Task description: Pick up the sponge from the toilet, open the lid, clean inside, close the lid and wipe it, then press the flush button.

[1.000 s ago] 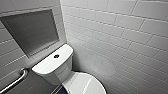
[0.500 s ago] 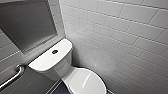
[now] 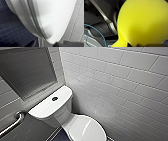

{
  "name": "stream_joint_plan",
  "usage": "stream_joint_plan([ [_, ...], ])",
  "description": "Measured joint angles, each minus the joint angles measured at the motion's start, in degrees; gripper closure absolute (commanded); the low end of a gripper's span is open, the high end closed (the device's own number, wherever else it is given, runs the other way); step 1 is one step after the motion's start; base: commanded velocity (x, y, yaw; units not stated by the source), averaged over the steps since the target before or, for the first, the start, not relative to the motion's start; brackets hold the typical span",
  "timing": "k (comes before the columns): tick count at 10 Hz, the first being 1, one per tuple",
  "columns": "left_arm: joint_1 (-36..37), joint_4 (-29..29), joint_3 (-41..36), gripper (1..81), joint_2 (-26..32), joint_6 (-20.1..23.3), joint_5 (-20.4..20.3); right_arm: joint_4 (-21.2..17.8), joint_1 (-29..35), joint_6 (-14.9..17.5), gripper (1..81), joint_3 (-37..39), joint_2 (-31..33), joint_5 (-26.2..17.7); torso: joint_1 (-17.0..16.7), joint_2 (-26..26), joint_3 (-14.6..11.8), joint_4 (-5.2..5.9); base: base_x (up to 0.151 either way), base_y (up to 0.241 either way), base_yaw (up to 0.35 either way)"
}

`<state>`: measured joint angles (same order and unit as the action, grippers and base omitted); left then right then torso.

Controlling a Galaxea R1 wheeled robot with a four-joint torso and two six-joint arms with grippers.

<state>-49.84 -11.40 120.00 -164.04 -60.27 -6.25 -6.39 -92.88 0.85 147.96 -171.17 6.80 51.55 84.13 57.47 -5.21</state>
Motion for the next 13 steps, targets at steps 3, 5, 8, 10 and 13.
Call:
stream_joint_plan([
  [3, 1.5, 0.0, 2.9, 1.0, -2.1, -0.5, -0.2, 0.0, 0.0, 0.0, 81.1, 0.2, -0.1, 0.0, 0.0, 0.0, 0.0, 0.0, 0.0, 0.0, 0.0],
  [5, 2.0, 0.0, 3.1, 1.0, -2.3, -1.1, 0.5, 0.0, 0.0, 0.0, 81.1, 0.2, -0.1, 0.0, 0.0, 0.0, 0.0, 0.0, 0.0, 0.0, 0.0],
  [8, 2.2, 0.0, 4.7, 1.0, -3.3, -1.1, 0.9, 0.0, 0.0, 0.0, 81.1, 0.2, -0.1, 0.0, 0.0, 0.0, 0.0, 0.0, 0.0, 0.0, 0.0],
  [10, 2.2, 0.0, 6.4, 1.0, -4.7, -1.4, 1.0, 0.0, 0.0, 0.0, 81.1, 0.2, -0.4, 0.0, 0.0, 0.0, 0.0, 0.0, 0.0, 0.0, 0.0],
  [13, 3.4, 0.3, 6.9, 1.0, -5.8, -2.8, 4.6, 0.0, 0.0, 0.0, 81.1, 0.3, -0.6, 0.0, 0.0, 0.0, 0.0, 0.0, 0.0, 0.0, 0.0],
])
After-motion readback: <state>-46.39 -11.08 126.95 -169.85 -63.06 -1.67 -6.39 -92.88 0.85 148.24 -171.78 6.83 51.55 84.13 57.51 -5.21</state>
